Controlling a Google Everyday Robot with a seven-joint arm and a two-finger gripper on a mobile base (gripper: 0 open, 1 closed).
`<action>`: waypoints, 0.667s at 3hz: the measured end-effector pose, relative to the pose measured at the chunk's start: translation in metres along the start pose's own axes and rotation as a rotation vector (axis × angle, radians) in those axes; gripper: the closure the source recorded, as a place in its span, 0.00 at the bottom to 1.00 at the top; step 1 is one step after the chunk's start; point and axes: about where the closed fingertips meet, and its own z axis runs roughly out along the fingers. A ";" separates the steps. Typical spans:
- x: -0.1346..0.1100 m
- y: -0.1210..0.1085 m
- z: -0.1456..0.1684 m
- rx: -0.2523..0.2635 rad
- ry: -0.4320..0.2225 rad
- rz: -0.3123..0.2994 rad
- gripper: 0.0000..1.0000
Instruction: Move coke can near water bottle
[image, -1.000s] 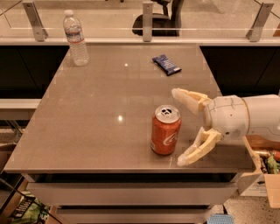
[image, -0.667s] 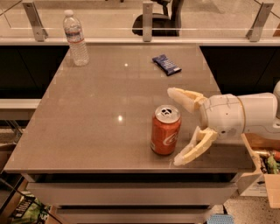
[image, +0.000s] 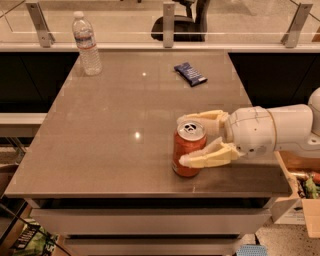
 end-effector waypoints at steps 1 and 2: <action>-0.001 0.001 0.002 -0.004 0.000 -0.003 0.64; -0.003 0.001 0.004 -0.007 0.001 -0.005 0.88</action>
Offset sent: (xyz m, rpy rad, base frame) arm -0.0006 0.0019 0.0008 -0.0008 -0.0016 0.0037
